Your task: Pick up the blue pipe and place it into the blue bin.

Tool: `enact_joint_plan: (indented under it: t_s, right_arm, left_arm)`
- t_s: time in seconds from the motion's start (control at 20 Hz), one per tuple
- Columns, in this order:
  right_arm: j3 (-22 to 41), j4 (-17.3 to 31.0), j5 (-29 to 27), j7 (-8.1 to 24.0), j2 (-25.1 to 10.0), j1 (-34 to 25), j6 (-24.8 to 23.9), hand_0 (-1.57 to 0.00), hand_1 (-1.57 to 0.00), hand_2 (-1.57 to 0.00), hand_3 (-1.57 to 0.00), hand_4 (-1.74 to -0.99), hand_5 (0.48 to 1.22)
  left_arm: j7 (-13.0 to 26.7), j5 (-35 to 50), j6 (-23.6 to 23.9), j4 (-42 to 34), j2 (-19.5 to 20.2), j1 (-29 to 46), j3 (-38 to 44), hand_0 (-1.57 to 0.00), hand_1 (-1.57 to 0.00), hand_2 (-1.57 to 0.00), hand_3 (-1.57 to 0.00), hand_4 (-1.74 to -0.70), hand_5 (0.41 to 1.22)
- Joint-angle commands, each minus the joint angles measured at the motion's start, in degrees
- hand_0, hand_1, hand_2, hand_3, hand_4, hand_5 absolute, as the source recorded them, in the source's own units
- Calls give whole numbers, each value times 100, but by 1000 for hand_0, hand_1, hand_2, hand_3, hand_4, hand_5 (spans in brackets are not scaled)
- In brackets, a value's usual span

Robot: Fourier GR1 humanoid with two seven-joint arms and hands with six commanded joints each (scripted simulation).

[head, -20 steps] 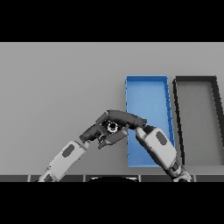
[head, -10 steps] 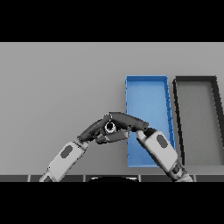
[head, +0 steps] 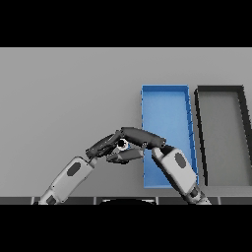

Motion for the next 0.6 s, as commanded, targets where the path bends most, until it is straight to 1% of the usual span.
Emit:
enact_joint_plan:
  t_s: [0.0, 0.1, 0.15, 0.2, 0.3, 0.4, 0.45, 0.5, 0.55]
  right_arm:
    - [-14, -44, 34, -6, -21, 30, 16, -1568, -1568, -1568, -1566, -1496, 1216]
    - [-8, -63, 151, 26, 30, 37, 27, -1569, -1569, -1569, -1568, -1495, 1218]
    - [-55, -16, 125, 83, 89, -13, 4, -1569, -1569, -1569, -1569, -1493, 1219]
    - [-78, -50, 56, 59, 100, -9, 46, -1570, -1570, -1570, -1569, -1491, 1219]
    - [-118, -23, 30, 46, 146, -17, 52, -1570, -1570, -1570, -1570, -1490, 1220]
    - [-190, -5, -59, 126, 187, -8, 49, -1570, -1570, -1570, -1570, -1488, 1220]
    - [-222, -68, -143, 220, 201, 26, 1, -1571, -1571, -1571, -1570, -1489, 1220]
    - [-267, -121, -346, 411, 207, 3, -54, -1571, -1571, -1571, -1571, -1490, 1221]
    - [-335, -241, -717, 646, 211, -33, -137, -1571, -1571, -1571, -1571, -1491, 1221]
  left_arm:
    - [37, -64, 28, 108, -31, 4, -27, -123, -115, -104, -114, -915, 735]
    - [91, -59, 31, 103, -35, 7, -37, -79, -74, -66, -72, -889, 664]
    - [79, -18, 33, 90, 11, 29, 7, -63, -59, -53, -58, -887, 638]
    - [162, 125, -27, 48, 10, 23, 57, -50, -47, -42, -46, -887, 617]
    - [136, 156, -30, 109, -2, 83, 68, -32, -30, -27, -29, -889, 587]
    - [278, 162, 4, 119, -38, 76, 67, -20, -19, -17, -18, -897, 569]
    - [334, 173, 12, 184, -40, 45, 104, -16, -15, -13, -14, -896, 562]
    - [339, 164, -6, 188, -40, 102, 66, -12, -12, -10, -11, -896, 555]
    - [405, 132, 25, 220, -86, 102, 43, -10, -9, -8, -9, -901, 548]
